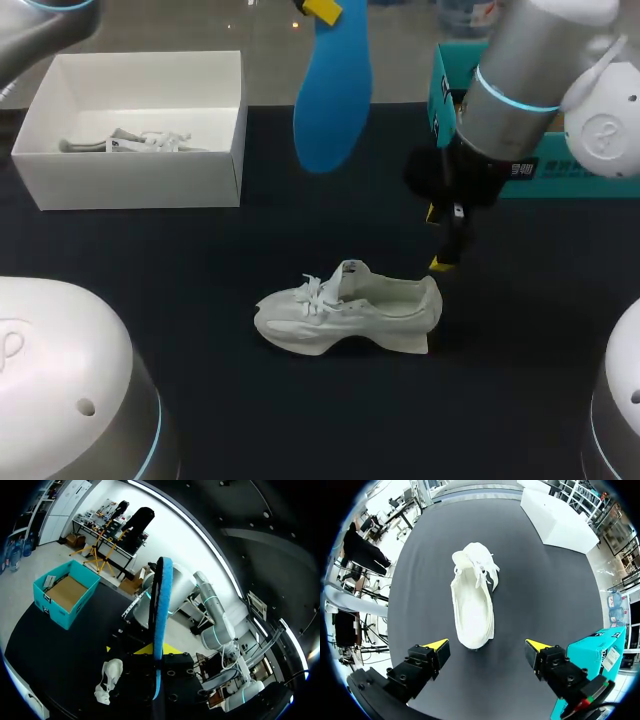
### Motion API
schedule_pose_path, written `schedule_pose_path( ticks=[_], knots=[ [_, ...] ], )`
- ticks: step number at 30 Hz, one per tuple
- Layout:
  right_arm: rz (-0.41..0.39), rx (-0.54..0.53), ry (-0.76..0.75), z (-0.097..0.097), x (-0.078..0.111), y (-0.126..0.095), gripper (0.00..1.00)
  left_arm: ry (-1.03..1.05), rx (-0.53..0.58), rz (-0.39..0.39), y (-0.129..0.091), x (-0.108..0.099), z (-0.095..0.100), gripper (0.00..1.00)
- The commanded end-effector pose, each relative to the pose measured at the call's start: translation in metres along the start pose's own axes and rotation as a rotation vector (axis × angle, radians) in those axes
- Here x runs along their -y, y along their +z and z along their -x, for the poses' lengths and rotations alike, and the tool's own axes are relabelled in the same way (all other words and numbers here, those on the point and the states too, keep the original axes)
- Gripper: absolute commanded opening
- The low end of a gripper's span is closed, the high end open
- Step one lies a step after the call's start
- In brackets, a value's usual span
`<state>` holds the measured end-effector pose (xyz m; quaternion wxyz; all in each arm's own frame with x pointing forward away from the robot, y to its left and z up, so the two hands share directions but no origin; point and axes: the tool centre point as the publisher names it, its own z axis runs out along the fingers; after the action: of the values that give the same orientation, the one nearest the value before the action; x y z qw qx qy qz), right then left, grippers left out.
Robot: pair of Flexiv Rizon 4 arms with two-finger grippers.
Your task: Take the shoe out of the shoebox, open the shoe tongue, remove and reinsert the insole, then place the shoe into the shoebox
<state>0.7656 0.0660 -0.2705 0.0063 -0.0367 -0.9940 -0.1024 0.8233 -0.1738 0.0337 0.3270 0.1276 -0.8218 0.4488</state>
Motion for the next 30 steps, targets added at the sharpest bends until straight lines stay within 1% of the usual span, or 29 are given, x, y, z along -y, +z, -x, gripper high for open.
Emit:
schedule_pose_path(
  ticks=[1, 16, 21, 22, 24, 26, 30],
  knots=[
    [0.008, -0.038, 0.02, 0.011, -0.01, 0.02, 1.0, 0.001, -0.003, 0.003, 0.0, 0.001, 0.001, 0.0],
    [0.082, -0.076, 0.073, 0.008, -0.018, 0.061, 1.0, 0.001, -0.003, 0.003, 0.0, 0.001, 0.001, 0.0],
    [0.075, -0.071, 0.062, 0.011, -0.019, 0.075, 1.0, 0.001, -0.003, 0.003, 0.0, 0.001, 0.001, 0.0],
    [0.091, -0.067, 0.057, 0.012, -0.019, 0.078, 1.0, 0.001, -0.003, 0.003, 0.0, 0.001, 0.001, 0.0],
    [0.076, -0.071, 0.063, 0.014, -0.02, 0.082, 1.0, 0.001, -0.003, 0.003, 0.0, 0.001, 0.001, 0.0],
    [0.089, -0.066, 0.057, 0.015, -0.02, 0.087, 1.0, 0.001, -0.003, 0.003, 0.0, 0.001, 0.001, 0.0],
    [0.085, -0.075, 0.057, 0.02, -0.022, 0.094, 1.0, 0.001, -0.003, 0.003, 0.0, 0.001, 0.001, 0.0]
  ],
)
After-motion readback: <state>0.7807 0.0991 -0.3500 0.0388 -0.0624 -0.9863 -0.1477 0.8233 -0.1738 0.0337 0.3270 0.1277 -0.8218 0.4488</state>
